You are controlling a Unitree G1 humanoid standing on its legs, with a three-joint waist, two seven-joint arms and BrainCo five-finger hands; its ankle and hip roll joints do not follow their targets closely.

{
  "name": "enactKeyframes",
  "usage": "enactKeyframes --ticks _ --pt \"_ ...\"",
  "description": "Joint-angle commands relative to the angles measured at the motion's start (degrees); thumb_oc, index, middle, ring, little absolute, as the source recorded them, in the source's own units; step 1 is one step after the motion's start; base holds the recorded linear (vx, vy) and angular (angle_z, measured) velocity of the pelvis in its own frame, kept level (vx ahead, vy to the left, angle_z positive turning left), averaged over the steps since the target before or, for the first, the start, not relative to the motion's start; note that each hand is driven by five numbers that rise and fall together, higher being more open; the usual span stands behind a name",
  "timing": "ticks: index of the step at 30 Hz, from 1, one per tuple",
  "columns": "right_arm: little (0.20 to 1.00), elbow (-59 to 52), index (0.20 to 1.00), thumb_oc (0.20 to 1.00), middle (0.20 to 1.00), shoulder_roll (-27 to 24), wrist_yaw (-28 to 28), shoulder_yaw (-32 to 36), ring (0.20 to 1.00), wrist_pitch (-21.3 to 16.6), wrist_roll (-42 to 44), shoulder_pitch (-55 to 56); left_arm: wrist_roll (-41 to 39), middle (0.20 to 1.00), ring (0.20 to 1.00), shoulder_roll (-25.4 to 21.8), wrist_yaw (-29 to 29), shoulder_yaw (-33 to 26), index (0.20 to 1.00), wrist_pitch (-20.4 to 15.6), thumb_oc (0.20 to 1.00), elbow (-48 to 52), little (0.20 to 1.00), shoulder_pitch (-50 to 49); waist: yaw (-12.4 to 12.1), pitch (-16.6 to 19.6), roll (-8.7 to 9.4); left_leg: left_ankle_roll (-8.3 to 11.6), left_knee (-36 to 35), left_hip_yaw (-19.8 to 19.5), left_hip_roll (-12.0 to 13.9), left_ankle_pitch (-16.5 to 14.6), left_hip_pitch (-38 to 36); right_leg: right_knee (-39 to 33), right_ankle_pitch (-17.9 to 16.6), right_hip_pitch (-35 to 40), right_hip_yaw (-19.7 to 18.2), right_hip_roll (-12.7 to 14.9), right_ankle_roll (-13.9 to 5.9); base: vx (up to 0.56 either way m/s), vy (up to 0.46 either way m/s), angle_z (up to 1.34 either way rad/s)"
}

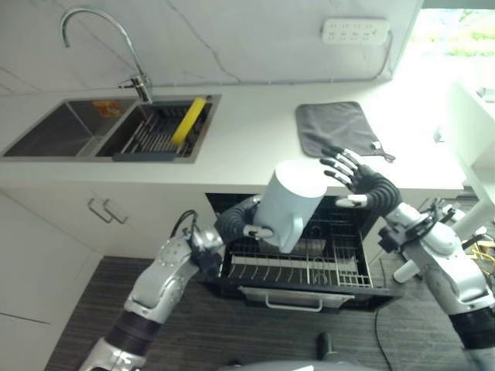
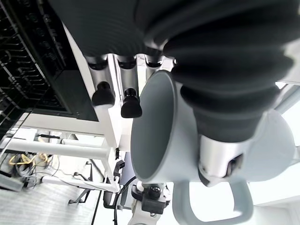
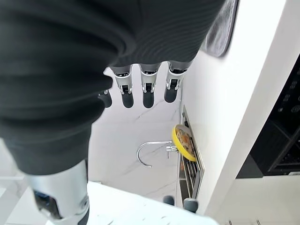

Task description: Place the dishes in the dishwasher.

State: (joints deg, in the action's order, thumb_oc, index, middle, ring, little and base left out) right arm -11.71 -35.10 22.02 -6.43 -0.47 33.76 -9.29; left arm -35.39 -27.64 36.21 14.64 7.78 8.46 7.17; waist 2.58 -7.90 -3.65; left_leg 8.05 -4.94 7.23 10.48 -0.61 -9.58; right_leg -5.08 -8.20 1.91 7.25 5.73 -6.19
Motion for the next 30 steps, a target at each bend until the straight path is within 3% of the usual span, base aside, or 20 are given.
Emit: enactKeyframes --ticks 1,11,23,30 --pt "1.000 -1.2 1.000 1.000 1.000 1.1 0.8 -0.6 1.000 -3.6 -0.2 -3.1 -4.6 0.200 0.200 -0.8 2.6 0.2 0.200 -1.4 0.200 -1.3 0.200 3.7 0.0 2.9 3.39 -1.91 -0.1 1.8 -0.5 1.4 0.7 0.1 4.1 4.9 2.8 4.3 -3.11 0.00 0.000 0.00" --pt "1.000 -1.9 1.000 1.000 1.000 2.7 2.9 -2.0 1.000 -2.8 -0.1 -3.8 -3.7 0.200 0.200 0.3 3.9 -0.1 0.200 -1.1 0.200 -1.4 0.200 3.6 -0.5 3.2 3.47 -2.17 -0.1 1.7 -0.9 1.1 0.3 0.1 4.4 5.5 3.1 4.5 -3.14 0.00 0.000 0.00" --pt "1.000 -3.7 1.000 1.000 1.000 1.5 15.3 -2.3 1.000 4.5 7.1 -3.4 -3.2 0.200 0.200 -0.5 3.5 -1.5 0.200 -0.8 0.200 -2.0 0.200 3.0 -1.2 3.3 4.23 -1.87 -0.1 1.7 -0.7 1.2 0.3 0.1 4.8 6.1 4.0 4.3 -3.02 0.00 0.000 0.00" --pt "1.000 -4.1 1.000 1.000 1.000 1.0 16.8 -0.6 1.000 4.9 11.4 -3.9 -3.0 0.200 0.200 -1.1 4.0 -2.1 0.200 -0.9 0.200 -3.1 0.200 2.4 -1.4 3.4 4.47 -1.72 -0.1 1.6 -0.6 1.2 0.3 0.1 4.9 6.3 4.0 4.1 -3.05 0.00 -0.004 0.01"
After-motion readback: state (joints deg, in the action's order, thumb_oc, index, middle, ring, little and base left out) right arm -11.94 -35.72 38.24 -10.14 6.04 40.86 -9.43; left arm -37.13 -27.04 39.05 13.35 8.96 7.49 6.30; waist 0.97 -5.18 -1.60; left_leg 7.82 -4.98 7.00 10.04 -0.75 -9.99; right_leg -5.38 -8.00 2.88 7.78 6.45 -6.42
